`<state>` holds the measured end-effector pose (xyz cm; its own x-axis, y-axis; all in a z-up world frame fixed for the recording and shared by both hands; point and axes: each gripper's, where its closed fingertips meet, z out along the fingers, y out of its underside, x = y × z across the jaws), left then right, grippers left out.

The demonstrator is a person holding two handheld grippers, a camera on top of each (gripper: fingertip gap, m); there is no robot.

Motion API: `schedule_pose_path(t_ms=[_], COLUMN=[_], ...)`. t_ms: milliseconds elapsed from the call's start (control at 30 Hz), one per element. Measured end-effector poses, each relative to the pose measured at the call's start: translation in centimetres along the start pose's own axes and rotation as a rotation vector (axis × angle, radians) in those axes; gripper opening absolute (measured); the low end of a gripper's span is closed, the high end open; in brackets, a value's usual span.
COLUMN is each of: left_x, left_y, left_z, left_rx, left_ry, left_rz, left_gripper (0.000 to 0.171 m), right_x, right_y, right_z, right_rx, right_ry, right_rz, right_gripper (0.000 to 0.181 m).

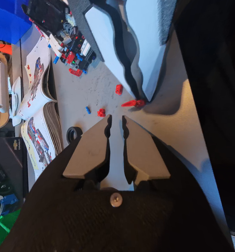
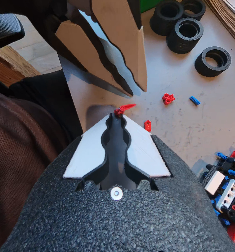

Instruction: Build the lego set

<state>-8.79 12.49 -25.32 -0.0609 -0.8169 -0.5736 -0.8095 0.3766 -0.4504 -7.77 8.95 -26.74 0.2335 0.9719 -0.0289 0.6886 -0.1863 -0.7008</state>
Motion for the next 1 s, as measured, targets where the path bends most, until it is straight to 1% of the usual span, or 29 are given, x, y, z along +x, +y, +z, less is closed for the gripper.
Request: schedule_pose_path(t_ms=[67,133,233,333,400,567,700,833,933,1000], left_x=[-0.1,0.1,0.9,1.9,2.6,3.6,4.3,3.9,3.3,3.2], left_y=[0.7,1.1,1.3,1.4,1.3,0.9,0.9,0.9,0.8,0.6], left_z=[0.1,-0.1,-1.0,-1.8,-2.0,-2.6,-2.8,-3.0,-2.6,-2.4], left_rx=[-0.032,-0.043,-0.014,0.018,0.034,0.055,0.081,0.103,0.110,0.115], left_ry=[-0.018,-0.029,-0.035,-0.026,-0.003,0.033,0.042,0.063,0.118,0.159], left_rz=[-0.025,-0.056,-0.145,-0.233,-0.277,-0.380,-0.439,-0.453,-0.466,-0.463], left_gripper=[0.012,0.013,0.014,0.015,0.018,0.019,0.019,0.021,0.023,0.020], right_x=[-0.3,0.0,0.7,2.3,3.1,4.8,4.6,4.7,4.3,4.2], right_y=[0.0,0.0,-0.1,0.4,0.6,0.2,0.4,0.7,0.6,0.5], right_z=[0.0,-0.4,-1.8,-2.8,-2.9,-2.5,-2.0,-1.8,-1.6,-1.4], right_rx=[0.004,0.004,0.028,0.032,0.018,-0.017,-0.061,-0.093,-0.091,-0.091], right_ry=[-0.011,0.011,0.047,0.100,0.107,0.140,0.087,0.070,0.031,0.016], right_rz=[0.007,0.002,0.012,0.031,0.040,-0.011,-0.035,-0.052,-0.048,-0.041], right_gripper=[0.012,0.012,0.012,0.012,0.013,0.011,0.010,0.010,0.006,0.005])
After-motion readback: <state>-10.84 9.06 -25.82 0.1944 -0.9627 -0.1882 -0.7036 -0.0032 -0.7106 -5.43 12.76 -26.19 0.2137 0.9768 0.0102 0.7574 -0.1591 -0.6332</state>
